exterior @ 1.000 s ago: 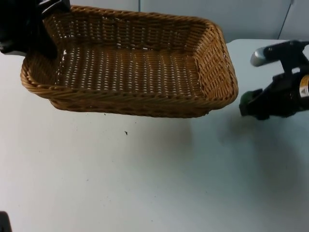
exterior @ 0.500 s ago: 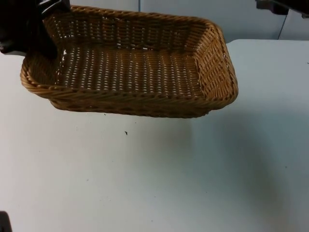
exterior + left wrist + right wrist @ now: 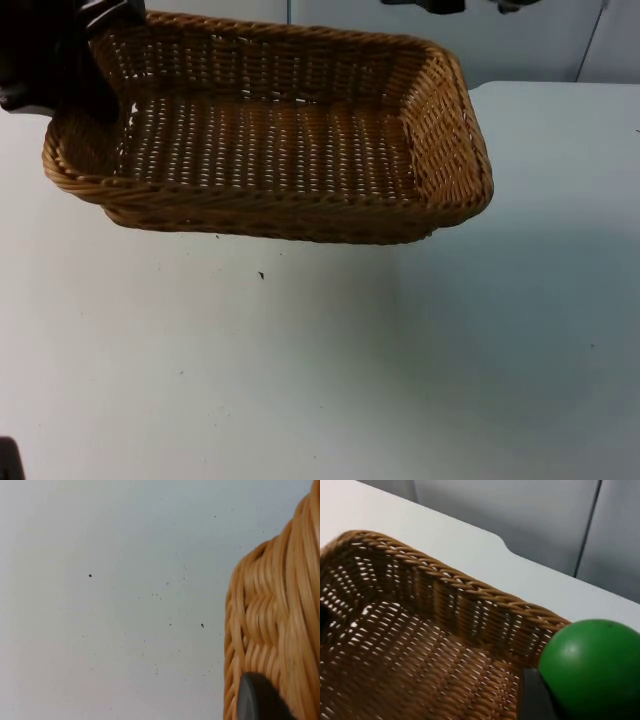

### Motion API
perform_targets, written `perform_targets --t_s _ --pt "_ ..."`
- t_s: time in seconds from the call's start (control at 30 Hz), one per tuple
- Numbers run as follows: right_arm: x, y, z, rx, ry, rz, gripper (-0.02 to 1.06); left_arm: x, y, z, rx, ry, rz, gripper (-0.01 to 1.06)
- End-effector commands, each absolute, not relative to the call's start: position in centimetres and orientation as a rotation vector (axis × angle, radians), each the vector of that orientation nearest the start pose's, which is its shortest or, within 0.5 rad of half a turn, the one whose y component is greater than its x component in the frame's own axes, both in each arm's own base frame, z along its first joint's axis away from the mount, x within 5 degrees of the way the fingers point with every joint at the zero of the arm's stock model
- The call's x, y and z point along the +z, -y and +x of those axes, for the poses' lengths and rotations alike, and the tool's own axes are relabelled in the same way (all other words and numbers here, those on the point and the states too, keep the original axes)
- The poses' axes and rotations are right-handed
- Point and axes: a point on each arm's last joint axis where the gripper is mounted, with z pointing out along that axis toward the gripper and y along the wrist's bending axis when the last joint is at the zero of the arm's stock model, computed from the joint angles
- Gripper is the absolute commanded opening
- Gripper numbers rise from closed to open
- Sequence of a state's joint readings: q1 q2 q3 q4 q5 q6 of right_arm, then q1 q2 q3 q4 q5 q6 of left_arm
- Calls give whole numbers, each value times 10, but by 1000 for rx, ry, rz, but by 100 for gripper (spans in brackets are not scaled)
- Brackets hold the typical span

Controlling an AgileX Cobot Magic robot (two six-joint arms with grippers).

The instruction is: Pick up the basket with the left hand and place the ball into the basket with the right hand.

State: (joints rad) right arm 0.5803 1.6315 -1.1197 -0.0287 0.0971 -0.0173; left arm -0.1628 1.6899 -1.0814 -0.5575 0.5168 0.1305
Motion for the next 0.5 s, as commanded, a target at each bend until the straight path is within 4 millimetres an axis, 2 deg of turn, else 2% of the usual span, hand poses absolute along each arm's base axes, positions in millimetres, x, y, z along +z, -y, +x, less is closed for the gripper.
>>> perform_targets --t_s 0.0,0.07,0.23,0.37,0.47 --pt "276 -213 311 331 -1981 -675 0 227 81 341 -567 -2541 -197 0" --pt "268 -229 315 337 -2011 -715 0 227 81 341 -569 -2540 -199 0" --pt "255 -246 325 333 -2044 -759 0 227 81 341 -567 -2541 -197 0" --pt "230 -271 338 328 -2068 -819 0 227 81 341 -567 -2541 -197 0" --pt "222 -282 342 331 -2074 -840 0 227 81 341 -567 -2541 -197 0"
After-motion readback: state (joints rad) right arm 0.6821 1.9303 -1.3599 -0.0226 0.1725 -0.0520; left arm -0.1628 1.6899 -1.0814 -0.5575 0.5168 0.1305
